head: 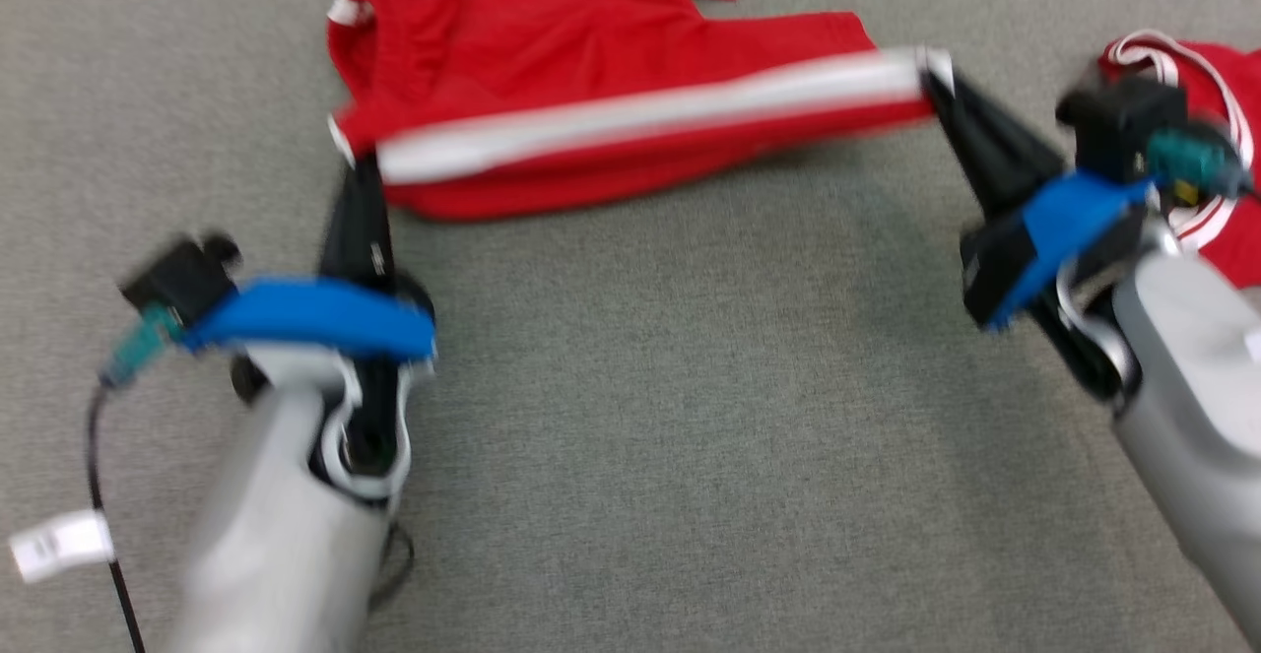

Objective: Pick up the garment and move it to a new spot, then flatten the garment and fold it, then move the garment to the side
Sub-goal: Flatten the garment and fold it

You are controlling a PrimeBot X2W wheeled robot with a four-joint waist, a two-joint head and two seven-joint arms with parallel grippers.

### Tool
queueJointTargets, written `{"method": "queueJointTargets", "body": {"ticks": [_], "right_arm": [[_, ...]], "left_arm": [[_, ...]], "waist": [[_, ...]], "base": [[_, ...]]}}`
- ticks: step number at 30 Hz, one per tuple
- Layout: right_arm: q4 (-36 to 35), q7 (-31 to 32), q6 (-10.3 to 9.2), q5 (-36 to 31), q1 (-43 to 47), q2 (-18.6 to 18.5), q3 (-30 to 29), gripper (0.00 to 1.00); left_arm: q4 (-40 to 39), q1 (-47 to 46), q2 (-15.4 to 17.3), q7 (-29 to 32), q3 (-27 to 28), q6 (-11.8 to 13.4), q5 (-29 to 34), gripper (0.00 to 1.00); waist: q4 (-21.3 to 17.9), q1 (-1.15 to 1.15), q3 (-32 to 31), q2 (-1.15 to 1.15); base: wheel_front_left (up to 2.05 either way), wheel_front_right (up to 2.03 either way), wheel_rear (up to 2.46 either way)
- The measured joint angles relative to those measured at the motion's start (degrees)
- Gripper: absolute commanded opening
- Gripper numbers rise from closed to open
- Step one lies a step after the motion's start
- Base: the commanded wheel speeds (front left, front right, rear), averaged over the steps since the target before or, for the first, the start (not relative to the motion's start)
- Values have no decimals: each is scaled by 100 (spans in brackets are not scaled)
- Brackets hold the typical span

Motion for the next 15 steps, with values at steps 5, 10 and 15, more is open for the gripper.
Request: {"method": "queueJointTargets", "body": {"ticks": [5, 10, 15], "right_arm": [[-1017, 1005, 2, 459, 1393, -446, -227, 0], [-2239, 2174, 5, 521, 2900, -632, -847, 0], [-3467, 3566, 5, 405, 4396, -491, -1568, 0]], "left_arm": [[-244, 1177, 77, -24, -299, -21, 230, 0], [-661, 2172, 157, -22, -453, 69, 294, 0], [-1426, 3183, 430, 238, -678, 420, 404, 0]], "waist": [[103, -1, -467, 0], [180, -2, -965, 0], [214, -2, -1388, 0]], "base": [[0, 0, 0], [0, 0, 0], [0, 0, 0]]}}
